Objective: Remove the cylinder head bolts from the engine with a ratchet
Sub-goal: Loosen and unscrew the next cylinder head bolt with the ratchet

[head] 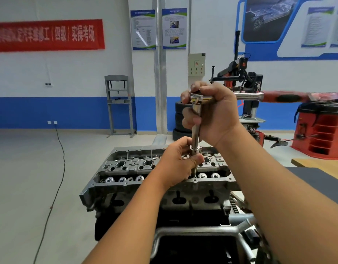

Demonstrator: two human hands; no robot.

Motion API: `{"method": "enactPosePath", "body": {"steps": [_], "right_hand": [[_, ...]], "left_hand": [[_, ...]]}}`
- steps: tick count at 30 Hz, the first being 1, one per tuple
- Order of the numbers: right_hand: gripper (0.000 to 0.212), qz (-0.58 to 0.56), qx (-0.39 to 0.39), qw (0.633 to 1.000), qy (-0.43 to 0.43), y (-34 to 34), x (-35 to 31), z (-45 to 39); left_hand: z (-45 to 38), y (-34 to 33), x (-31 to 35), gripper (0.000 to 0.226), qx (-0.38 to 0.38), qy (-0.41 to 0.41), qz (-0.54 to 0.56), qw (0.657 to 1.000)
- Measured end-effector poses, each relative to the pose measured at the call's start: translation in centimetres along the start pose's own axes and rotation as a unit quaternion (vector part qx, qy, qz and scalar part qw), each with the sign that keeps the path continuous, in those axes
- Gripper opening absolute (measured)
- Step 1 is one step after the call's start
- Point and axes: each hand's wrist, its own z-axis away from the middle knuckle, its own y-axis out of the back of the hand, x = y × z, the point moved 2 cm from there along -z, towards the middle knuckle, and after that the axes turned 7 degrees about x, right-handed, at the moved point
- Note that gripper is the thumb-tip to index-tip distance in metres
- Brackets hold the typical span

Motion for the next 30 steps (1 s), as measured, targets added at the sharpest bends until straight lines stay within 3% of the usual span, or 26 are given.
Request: {"method": "enactPosePath", "body": {"steps": [5,9,11,14,19,23,25,28,30], "right_hand": [[0.002,0.094,0.097,0.978,0.158,-0.5,0.9,0.8],[0.008,0.035,-0.014,0.999,-0.004,-0.1,-0.2,-0.6],[0.01,-0.006,-0.022,0.999,-0.037,0.7,-0.6,-0.7],[0.007,-0.01,0.015,1.0,-0.002,1.0,-0.4,-0.1],[0.002,0.095,0.108,0.977,0.159,-0.7,0.9,0.9],[0.005,0.037,0.009,0.999,0.006,-0.1,-0.4,-0.1],[0.009,0.009,-0.003,1.0,-0.027,0.7,-1.0,-0.3],[0.007,0.012,0.031,0.999,0.01,0.7,-0.4,0.1],[0.001,0.056,0.087,0.99,0.1,0.4,0.4,0.7]], "left_hand": [[0.1,0.1,-0.1,0.018,0.01,-0.017,-0.023,1.0],[0.4,0.4,0.3,0.007,-0.012,-0.001,-0.008,1.0],[0.4,0.4,0.3,0.01,-0.01,0.003,-0.01,1.0],[0.2,0.2,0.2,0.014,0.001,0.006,-0.032,0.999],[0.4,0.5,0.0,0.018,0.009,0.001,-0.044,0.999],[0.4,0.6,0.2,0.021,-0.003,0.036,-0.013,0.999],[0.4,0.6,0.1,0.021,-0.009,0.042,-0.016,0.999],[0.2,0.8,-0.1,0.019,-0.011,0.019,-0.039,0.999],[0.2,0.9,-0.2,0.02,-0.015,0.005,-0.062,0.998]]}}
